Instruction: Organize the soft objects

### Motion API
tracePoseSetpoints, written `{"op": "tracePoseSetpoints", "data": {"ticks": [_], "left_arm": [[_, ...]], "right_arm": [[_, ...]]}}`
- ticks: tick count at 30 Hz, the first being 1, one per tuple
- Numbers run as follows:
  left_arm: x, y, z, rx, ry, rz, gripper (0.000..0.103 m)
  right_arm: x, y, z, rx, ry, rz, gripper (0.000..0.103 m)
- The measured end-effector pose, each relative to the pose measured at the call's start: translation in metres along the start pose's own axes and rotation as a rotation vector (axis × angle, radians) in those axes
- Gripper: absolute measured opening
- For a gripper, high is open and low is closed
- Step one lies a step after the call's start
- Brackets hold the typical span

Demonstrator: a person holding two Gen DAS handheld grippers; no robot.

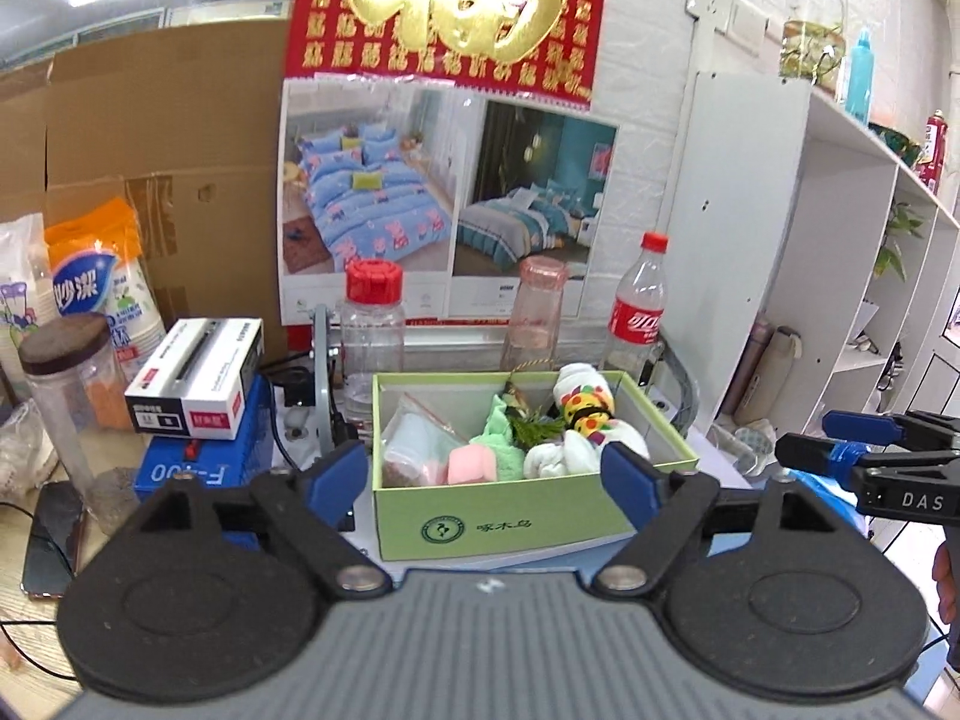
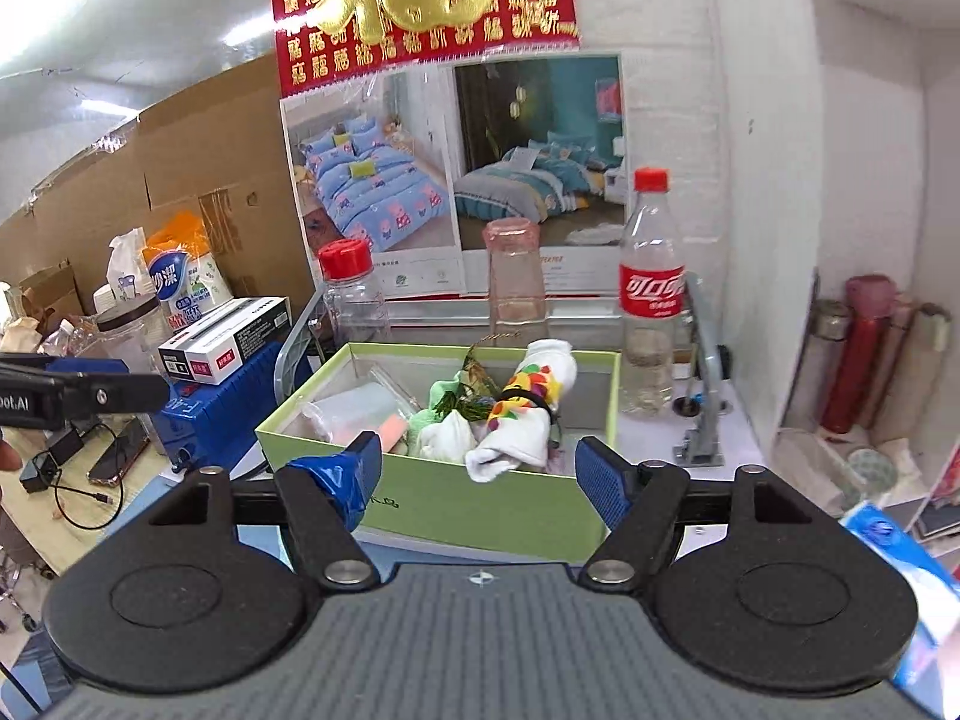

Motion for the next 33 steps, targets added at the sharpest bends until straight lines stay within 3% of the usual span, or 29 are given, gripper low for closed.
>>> {"op": "tracePoseSetpoints", "data": {"ticks": [3, 6, 11, 16, 22, 28, 33], "left_arm": [[0.003, 0.01, -0.013, 0.006, 0.022, 0.004, 0.083], [-0.006, 0.017, -0.022, 0.013, 0.079, -0.062, 0.083], [-0.049, 0.03, -0.013, 0.043, 0.012, -0.093, 0.083], [-0.086, 0.034, -0.017, 0.124, 0.023, -0.099, 0.083], [-0.123, 0.044, -0.016, 0.129, -0.01, -0.084, 0.083], [-0.156, 0.043, -0.009, 0.135, -0.061, -0.071, 0.083], [-0.169, 0.04, -0.01, 0.158, -0.071, -0.055, 0.083]], "right_arm": [[0.006, -0.004, -0.025, -0.043, 0.057, -0.019, 0.058], [0.006, -0.011, -0.045, -0.078, 0.121, -0.023, 0.058], [-0.022, -0.022, -0.059, -0.139, 0.224, 0.046, 0.058], [-0.063, -0.022, -0.062, -0.193, 0.233, 0.142, 0.058], [-0.093, -0.013, -0.062, -0.227, 0.224, 0.22, 0.058], [-0.123, -0.014, -0.059, -0.229, 0.167, 0.217, 0.058], [-0.132, -0.014, -0.065, -0.239, 0.17, 0.2, 0.058]]}}
Point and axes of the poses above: each gripper's, at about its wrist camera, not at the fingertips, and z roughly the way its jaws point, y to its right, x to its top, the point moved 8 cm from there along z, roughly the way its jaws point
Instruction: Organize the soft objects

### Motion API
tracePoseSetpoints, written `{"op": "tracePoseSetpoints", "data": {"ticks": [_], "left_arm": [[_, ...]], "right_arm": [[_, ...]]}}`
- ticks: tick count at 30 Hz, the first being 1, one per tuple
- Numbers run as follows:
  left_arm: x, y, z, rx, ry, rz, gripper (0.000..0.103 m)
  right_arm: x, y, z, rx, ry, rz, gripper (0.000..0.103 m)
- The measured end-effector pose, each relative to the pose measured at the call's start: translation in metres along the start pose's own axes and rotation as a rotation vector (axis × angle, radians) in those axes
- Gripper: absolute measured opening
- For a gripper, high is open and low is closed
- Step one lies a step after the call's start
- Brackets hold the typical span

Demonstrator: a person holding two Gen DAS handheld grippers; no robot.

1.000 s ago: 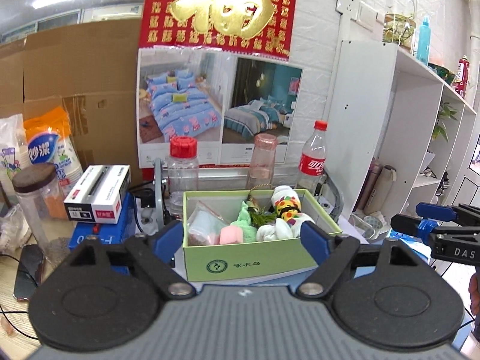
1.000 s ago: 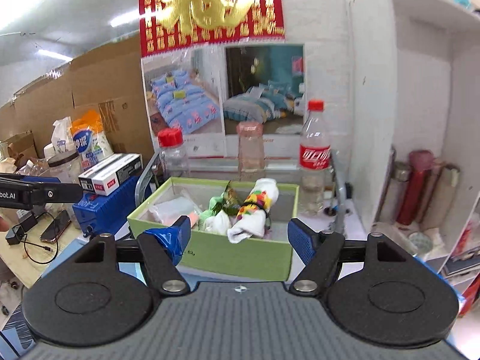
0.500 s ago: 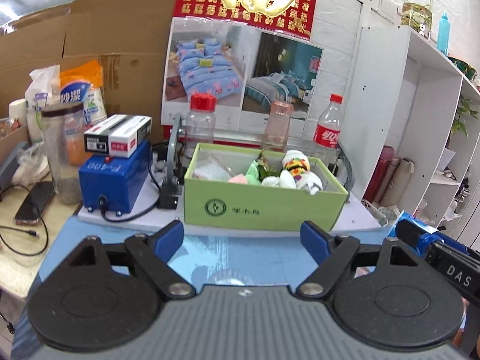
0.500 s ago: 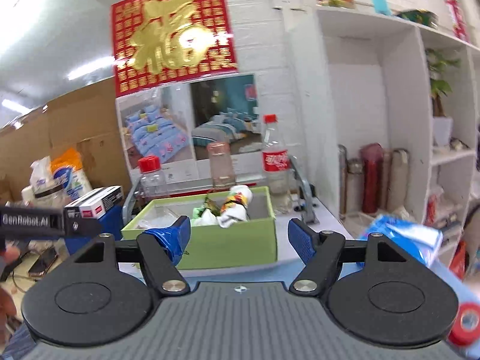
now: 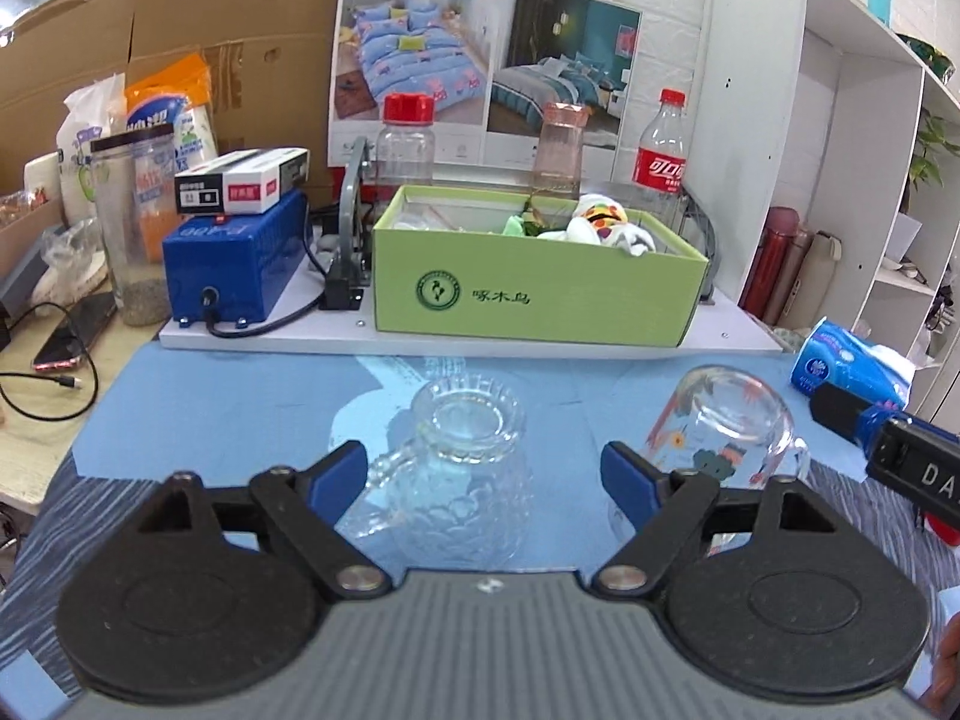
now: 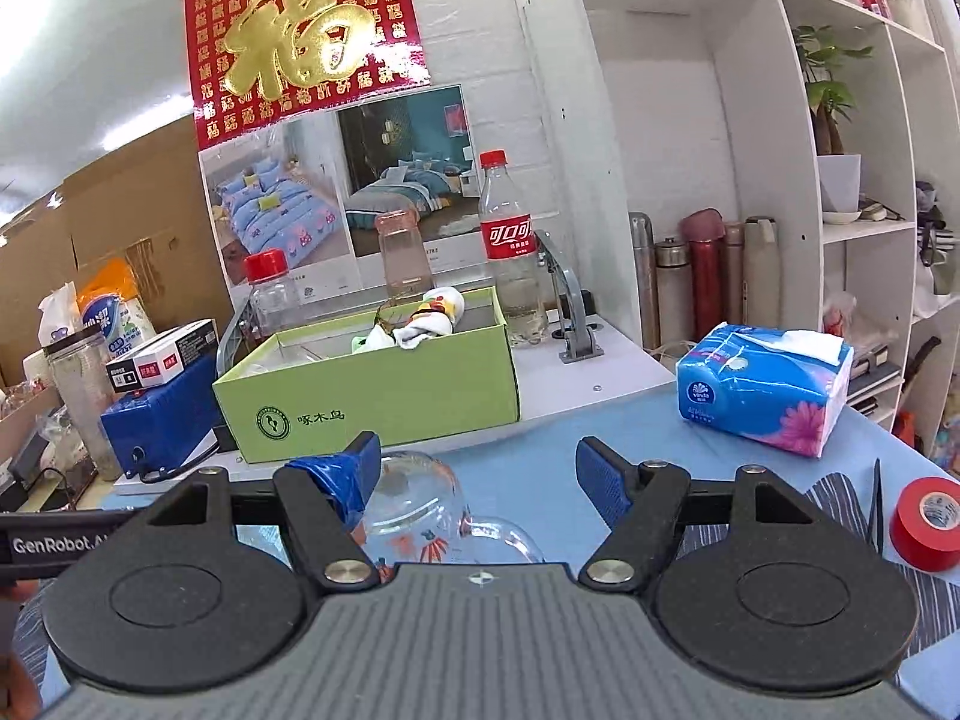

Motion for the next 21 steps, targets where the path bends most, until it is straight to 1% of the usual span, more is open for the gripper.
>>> {"op": "tracePoseSetpoints", "data": {"ticks": [5, 9, 11, 13, 16, 18, 21], "left_arm": [[-0.002, 0.003, -0.005, 0.009, 0.009, 0.015, 0.083], [-0.004, 0.009, -0.007, 0.033, 0.014, 0.048, 0.083], [-0.006, 0.012, -0.008, 0.033, 0.013, 0.057, 0.083], [-0.007, 0.015, -0.009, 0.031, 0.016, 0.067, 0.083], [-0.007, 0.019, -0.013, 0.026, 0.05, 0.071, 0.081], [-0.008, 0.022, -0.014, 0.021, 0.057, 0.077, 0.08], [-0.007, 0.023, -0.016, 0.008, 0.057, 0.077, 0.082]], "right_arm": [[-0.007, 0.007, -0.003, -0.048, -0.016, -0.006, 0.058], [-0.01, 0.013, -0.002, -0.109, -0.043, -0.019, 0.058], [-0.011, 0.017, -0.003, -0.133, -0.054, -0.008, 0.058], [-0.014, 0.021, -0.002, -0.136, -0.067, -0.002, 0.058], [-0.021, 0.025, 0.0, -0.143, -0.102, -0.009, 0.058], [-0.025, 0.027, 0.001, -0.146, -0.12, -0.012, 0.058], [-0.027, 0.028, 0.0, -0.13, -0.126, -0.001, 0.058]]}}
Point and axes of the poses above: each gripper's, at about its wrist camera, not at the fingertips, and z roughly the way its jaws point, y to its right, x to its top, the point moved 8 cm from there along z, roughly the way its jaws point
